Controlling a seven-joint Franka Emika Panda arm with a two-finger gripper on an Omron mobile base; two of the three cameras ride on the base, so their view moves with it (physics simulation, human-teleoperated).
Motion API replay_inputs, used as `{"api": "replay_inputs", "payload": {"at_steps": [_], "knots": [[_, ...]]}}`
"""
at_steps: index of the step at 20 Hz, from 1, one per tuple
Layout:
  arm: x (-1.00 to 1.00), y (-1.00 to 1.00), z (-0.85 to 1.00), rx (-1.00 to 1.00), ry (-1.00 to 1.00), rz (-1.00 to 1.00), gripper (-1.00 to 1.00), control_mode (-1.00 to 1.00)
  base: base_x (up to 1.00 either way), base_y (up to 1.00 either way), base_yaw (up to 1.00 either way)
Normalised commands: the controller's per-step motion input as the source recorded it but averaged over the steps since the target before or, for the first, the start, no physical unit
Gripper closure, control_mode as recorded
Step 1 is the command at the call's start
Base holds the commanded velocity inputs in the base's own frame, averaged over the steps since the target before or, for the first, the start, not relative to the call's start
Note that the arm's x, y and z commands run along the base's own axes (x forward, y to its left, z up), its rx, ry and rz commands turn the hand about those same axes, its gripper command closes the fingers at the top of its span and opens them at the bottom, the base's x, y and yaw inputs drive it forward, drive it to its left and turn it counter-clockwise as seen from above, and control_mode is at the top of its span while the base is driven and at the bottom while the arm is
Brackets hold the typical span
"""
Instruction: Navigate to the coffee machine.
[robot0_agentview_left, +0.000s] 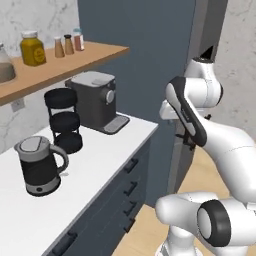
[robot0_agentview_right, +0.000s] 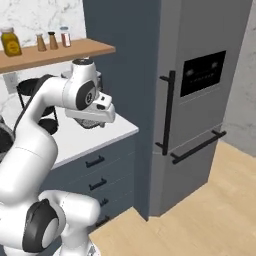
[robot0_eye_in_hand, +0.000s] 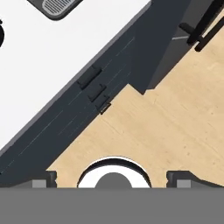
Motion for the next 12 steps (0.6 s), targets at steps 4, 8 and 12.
{"api": "replay_inputs", "payload": {"at_steps": [4, 8, 12], "knots": [[0.00, 0.00, 0.00, 0.00, 0.00, 0.00, -1.00, 1.00, 0.37, -0.62, 0.33], [0.00, 0.00, 0.00, 0.00, 0.00, 0.00, -1.00, 1.00, 0.05, -0.47, 0.41], [0.00, 0.00, 0.00, 0.00, 0.00, 0.00, -1.00, 1.00, 0.10, -0.39, 0.47]]}}
